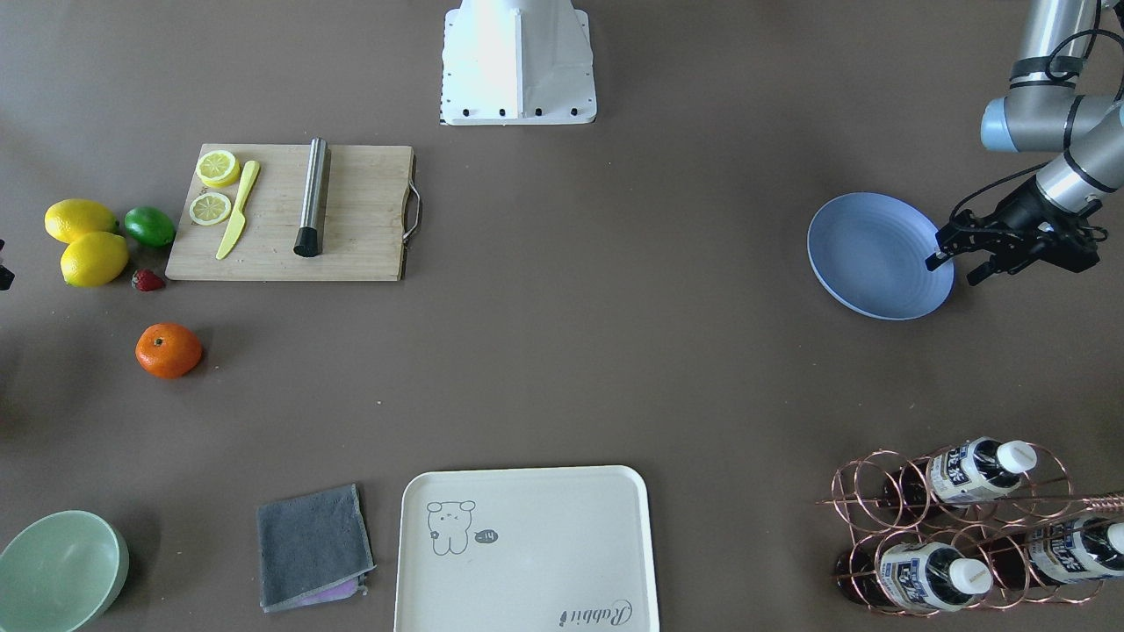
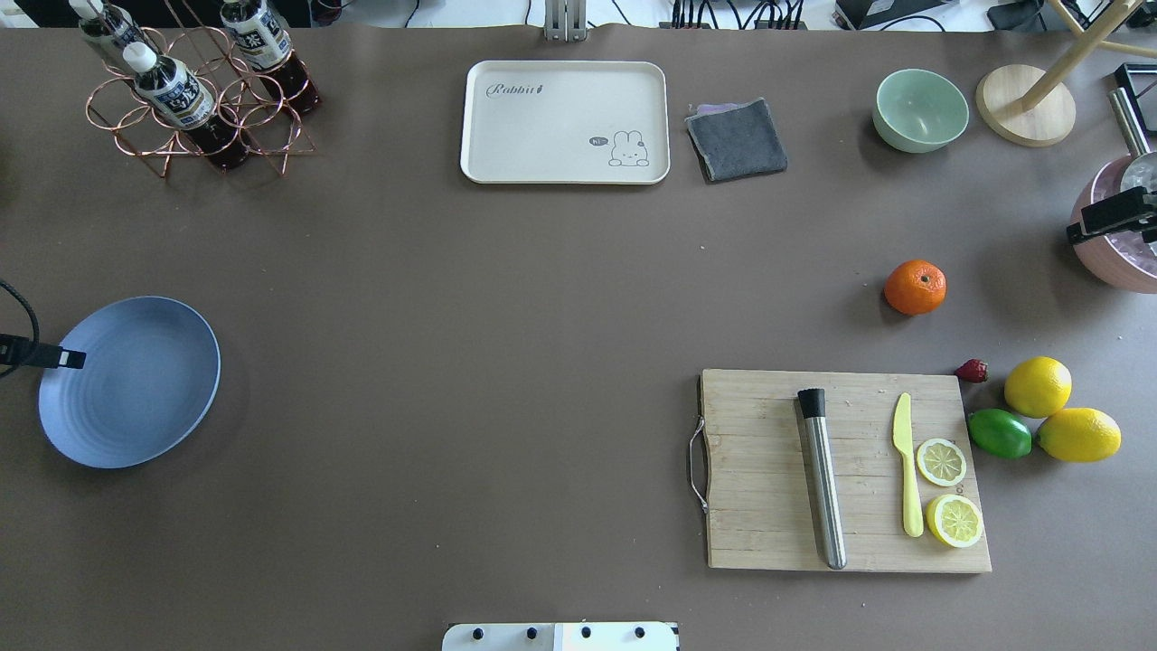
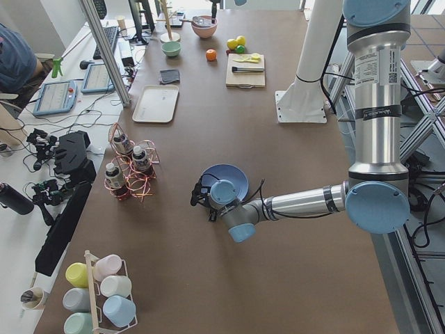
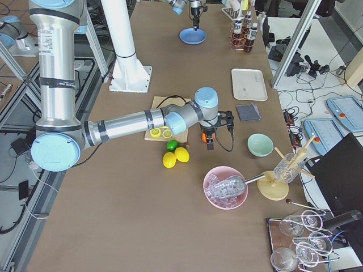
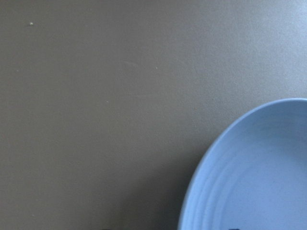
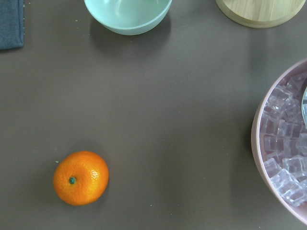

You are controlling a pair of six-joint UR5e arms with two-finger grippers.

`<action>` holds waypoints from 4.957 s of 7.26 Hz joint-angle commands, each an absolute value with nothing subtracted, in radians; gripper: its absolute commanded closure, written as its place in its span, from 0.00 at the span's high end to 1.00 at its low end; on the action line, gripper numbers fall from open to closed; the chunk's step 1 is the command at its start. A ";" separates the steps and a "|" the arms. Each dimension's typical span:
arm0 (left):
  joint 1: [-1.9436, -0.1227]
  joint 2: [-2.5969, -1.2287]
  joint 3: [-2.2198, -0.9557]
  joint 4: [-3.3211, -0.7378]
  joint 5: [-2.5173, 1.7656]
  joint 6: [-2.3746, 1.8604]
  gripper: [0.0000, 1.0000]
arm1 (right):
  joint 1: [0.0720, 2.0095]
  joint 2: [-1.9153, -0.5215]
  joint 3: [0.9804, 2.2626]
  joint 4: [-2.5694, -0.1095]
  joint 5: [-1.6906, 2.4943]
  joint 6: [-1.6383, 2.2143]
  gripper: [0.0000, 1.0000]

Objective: Pick orange to plate
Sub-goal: 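Reach the left gripper to the rim of the light blue plate, then slide the blue plate toward the table center with the left gripper, then withdraw the left arm while moving the right gripper above the orange, then lower the right gripper and grasp the orange tangerine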

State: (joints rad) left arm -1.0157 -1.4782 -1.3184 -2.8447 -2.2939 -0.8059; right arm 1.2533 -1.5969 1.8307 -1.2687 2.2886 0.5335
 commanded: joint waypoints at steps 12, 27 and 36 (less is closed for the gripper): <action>-0.647 -1.996 -1.526 -2.491 -2.006 -1.440 0.00 | 1.252 -1.598 1.830 -1.269 2.284 0.534 1.00; -1.566 -1.664 -1.606 -1.714 -2.484 0.105 1.00 | 0.968 -1.348 1.773 -1.468 2.088 0.862 0.96; -1.578 -1.629 -1.620 -1.580 -2.479 0.198 1.00 | 0.916 -1.367 1.583 -1.207 2.088 0.859 0.96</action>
